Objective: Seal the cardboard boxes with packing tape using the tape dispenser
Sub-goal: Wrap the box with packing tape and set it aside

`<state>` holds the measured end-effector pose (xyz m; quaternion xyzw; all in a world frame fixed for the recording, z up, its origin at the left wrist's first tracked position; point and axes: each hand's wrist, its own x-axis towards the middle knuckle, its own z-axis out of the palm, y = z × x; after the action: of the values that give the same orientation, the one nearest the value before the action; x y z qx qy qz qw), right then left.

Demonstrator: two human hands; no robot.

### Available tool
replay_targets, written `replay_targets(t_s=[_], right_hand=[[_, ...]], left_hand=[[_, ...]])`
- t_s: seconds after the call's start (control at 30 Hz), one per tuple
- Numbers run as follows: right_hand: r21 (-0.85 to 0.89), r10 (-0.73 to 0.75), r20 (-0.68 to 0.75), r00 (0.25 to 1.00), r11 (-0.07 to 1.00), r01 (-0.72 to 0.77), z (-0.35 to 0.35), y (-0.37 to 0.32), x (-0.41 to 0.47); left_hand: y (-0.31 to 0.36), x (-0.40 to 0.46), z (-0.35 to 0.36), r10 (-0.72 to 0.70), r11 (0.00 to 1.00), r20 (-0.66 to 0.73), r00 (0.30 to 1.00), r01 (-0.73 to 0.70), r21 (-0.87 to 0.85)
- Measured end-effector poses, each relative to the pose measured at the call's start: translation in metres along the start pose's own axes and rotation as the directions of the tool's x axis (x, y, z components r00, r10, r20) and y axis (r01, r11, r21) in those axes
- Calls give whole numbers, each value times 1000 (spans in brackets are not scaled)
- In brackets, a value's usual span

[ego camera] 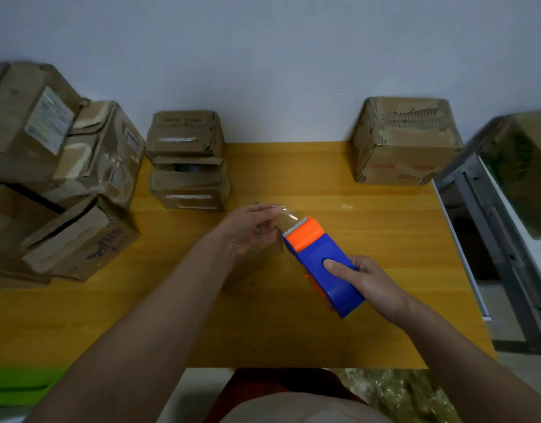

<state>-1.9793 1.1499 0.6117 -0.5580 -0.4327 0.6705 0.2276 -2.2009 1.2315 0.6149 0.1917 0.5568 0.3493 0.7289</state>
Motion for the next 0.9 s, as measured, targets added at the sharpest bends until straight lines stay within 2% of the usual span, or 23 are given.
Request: replay_targets(t_s=[0.07, 0.27, 0.4, 0.5, 0.57, 0.63, 0.73, 0.9], right_hand=[[1, 3, 9, 1000, 1000, -3, 4, -3, 1], [16, 13, 14, 1000, 1000, -13, 20, -8, 4], [46, 29, 15, 999, 998, -30, 28, -9, 5], [63, 26, 11, 1000, 998, -26, 33, -11, 5], [56, 27, 12, 1000, 998, -27, 37, -13, 7], [52, 30, 18, 999, 998, -31, 43, -16, 10], [51, 51, 4, 999, 997, -51, 51, -19, 12], [-11, 92, -50, 995, 996, -92, 56, -23, 20]], left_hand=[[4, 1, 0, -8, 998, -13, 1000, 8, -57], [13, 8, -2, -87, 995, -48, 995, 85, -42], [17, 10, -13, -122, 988, 36, 992, 125, -93], [15, 10, -22, -14, 998, 57, 998, 11, 55], [12, 10, -22, 90, 981, -59, 994, -78, 175], [11, 10, -23, 158, 971, -155, 975, -125, 204], [12, 12, -24, 176, 971, -198, 964, -137, 196], [11, 32, -33, 392, 834, -290, 873, -204, 513]])
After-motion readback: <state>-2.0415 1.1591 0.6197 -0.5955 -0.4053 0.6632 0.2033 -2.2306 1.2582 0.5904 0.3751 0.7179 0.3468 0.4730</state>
